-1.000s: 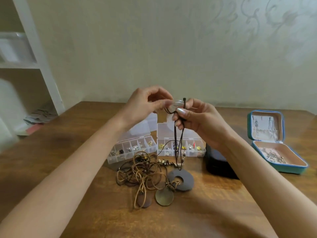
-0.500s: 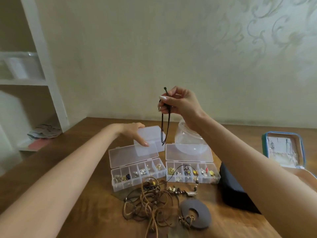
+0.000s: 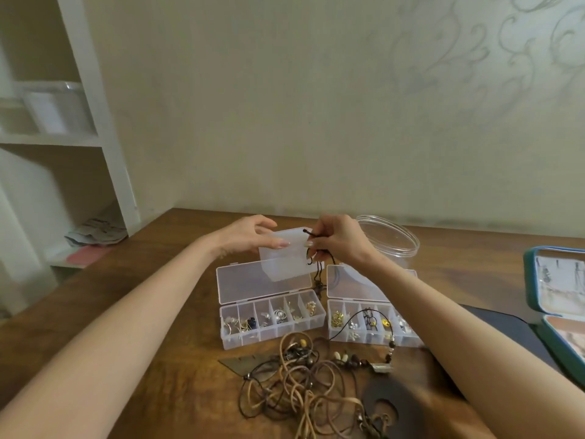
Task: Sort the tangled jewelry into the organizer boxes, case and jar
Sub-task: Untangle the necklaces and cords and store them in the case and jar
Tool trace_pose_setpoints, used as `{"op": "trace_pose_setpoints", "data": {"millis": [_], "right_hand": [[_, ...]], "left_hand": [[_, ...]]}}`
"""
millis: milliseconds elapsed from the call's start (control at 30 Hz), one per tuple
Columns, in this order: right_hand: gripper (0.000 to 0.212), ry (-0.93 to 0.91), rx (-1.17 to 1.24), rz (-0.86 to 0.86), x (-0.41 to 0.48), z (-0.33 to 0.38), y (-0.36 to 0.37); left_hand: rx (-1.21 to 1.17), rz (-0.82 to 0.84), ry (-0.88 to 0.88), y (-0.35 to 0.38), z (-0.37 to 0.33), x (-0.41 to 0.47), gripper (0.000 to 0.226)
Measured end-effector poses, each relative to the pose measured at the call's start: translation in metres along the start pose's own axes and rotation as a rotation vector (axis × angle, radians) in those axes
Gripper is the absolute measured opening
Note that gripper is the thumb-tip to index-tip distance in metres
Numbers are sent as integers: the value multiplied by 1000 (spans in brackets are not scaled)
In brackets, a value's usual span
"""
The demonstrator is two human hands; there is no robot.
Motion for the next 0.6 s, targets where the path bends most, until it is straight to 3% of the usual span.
{"op": "trace_pose_setpoints", "data": {"millis": [267,400,500,533,600], "right_hand": [[14,-12,-113,43,3,-6,9],[7,7,-173,93,6,-9,15],[11,20,-209,117,6,-11,17],[14,24,-191,120,6,-12,17],[20,40,-159,129,5,-12,17]], "left_hand": [[-24,-118,4,0,9,5,53],[-74,-152,10,-6,7,2,85],[-33,-137,46,-7,0,0,96],[-72,-137,38,-7,1,1,98],[-188,-169,8,-6,2,3,74]]}}
Point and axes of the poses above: each hand's wrist, its own x-axis towards the middle knuckle, its own y-axis out of the palm, z = x × y, the point moved 7 cm from there along x, towards the middle knuckle, and after that the axes turned 2 degrees about y, right-handed, at the moved point
